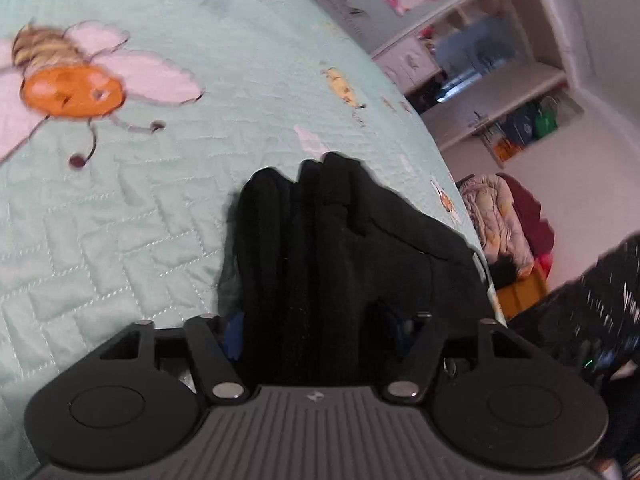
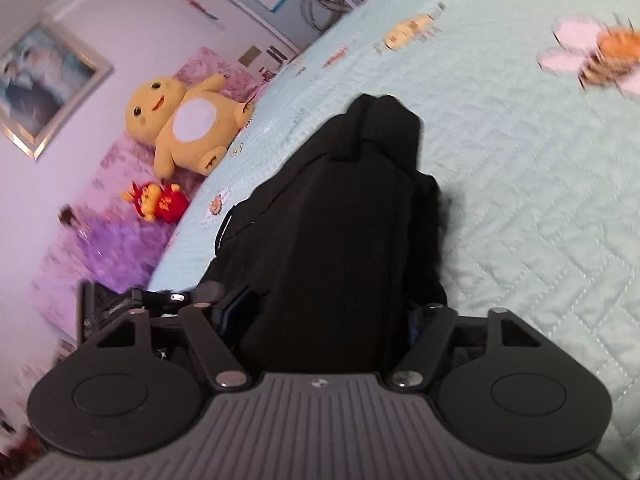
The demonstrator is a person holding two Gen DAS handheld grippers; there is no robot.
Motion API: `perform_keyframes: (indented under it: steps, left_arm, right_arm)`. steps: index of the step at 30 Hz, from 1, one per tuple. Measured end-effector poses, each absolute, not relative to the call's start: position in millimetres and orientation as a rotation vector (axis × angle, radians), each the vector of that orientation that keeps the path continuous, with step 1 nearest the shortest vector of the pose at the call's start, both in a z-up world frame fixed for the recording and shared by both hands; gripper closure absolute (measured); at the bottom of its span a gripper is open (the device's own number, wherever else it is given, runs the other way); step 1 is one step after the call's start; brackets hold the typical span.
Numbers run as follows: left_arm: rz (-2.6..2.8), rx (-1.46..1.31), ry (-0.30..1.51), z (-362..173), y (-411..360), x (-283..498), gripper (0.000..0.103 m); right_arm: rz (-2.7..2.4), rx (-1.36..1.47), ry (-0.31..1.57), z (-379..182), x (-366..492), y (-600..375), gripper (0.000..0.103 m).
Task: Fold clothes
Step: 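Lower the black trouser bundle onto the quilt with both grippers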
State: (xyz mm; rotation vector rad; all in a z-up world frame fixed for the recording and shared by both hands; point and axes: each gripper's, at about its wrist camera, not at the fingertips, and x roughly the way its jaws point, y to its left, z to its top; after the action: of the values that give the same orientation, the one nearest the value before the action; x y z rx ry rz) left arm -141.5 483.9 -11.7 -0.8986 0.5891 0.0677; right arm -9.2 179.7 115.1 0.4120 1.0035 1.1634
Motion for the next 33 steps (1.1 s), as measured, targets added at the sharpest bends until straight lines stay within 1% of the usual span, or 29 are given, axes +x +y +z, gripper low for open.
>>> perform_keyframes:
  steps: [1,2,3,4,7,9,10,13,15,17,20,21,22,24,25,26,28,30,32,33]
  left_arm:
    - [0.064,-0.916,0.56,-10,484,-149,0.052]
    - [0.061,-0.935,0.531,-8,484,-157,0.06]
    - [0.057,-0.954,0.498,-3,484,-166,0.063]
    - [0.05,-0.959,0.468,5,483,-176,0.064]
    - [0.056,-0.939,0.384,28,482,-209,0.063]
    - [0.13,-0.935,0.396,27,486,-217,0.058]
    - [0.169,-0.939,0.41,24,489,-220,0.057]
    - [0.291,-1.025,0.516,-8,503,-214,0.049]
    - [0.318,-1.063,0.453,-5,502,-224,0.049]
    - [0.382,-0.979,0.382,14,492,-235,0.049]
    - [0.414,-0.832,0.273,40,480,-242,0.043]
    - [0.397,-0.791,0.27,44,480,-237,0.04]
    - [0.379,-0.762,0.275,45,481,-230,0.04]
    - [0.347,-0.795,0.347,37,489,-209,0.041]
    - [0.351,-0.833,0.382,30,495,-201,0.042]
    - [0.363,-0.869,0.401,24,500,-194,0.044]
    - [0.356,-0.895,0.413,15,504,-187,0.049]
    - [0.351,-0.828,0.416,15,501,-185,0.066]
    - [0.354,-0.786,0.381,20,495,-194,0.079]
    - [0.357,-0.78,0.351,24,491,-201,0.083]
  right_arm:
    - [1.168,0.397,0.994,116,-11,182,0.041]
    - [1.171,0.388,0.99,117,-12,185,0.043]
    - [1.171,0.386,0.994,118,-11,189,0.045]
    - [1.172,0.385,0.998,118,-11,193,0.047]
    - [1.174,0.38,1.011,118,-10,203,0.048]
    - [1.175,0.377,1.02,119,-9,210,0.048]
    - [1.176,0.375,1.024,119,-8,214,0.046]
    - [1.178,0.37,1.037,120,-7,225,0.037]
    - [1.179,0.367,1.045,120,-6,232,0.034]
    - [1.181,0.364,1.054,120,-5,239,0.033]
    - [1.153,0.4,1.003,128,-6,228,0.033]
    - [1.142,0.415,0.981,131,-7,223,0.033]
    - [1.13,0.431,0.959,134,-8,218,0.033]
    - [1.116,0.41,0.932,138,-9,219,0.034]
    - [1.105,0.375,0.92,140,-10,222,0.042]
    - [1.085,0.321,0.904,143,-12,227,0.046]
    - [1.064,0.239,0.88,146,-17,234,0.051]
    - [1.06,0.185,0.853,147,-19,240,0.052]
    - [1.071,0.143,0.819,149,-22,242,0.053]
    - [1.085,0.131,0.798,151,-24,242,0.055]
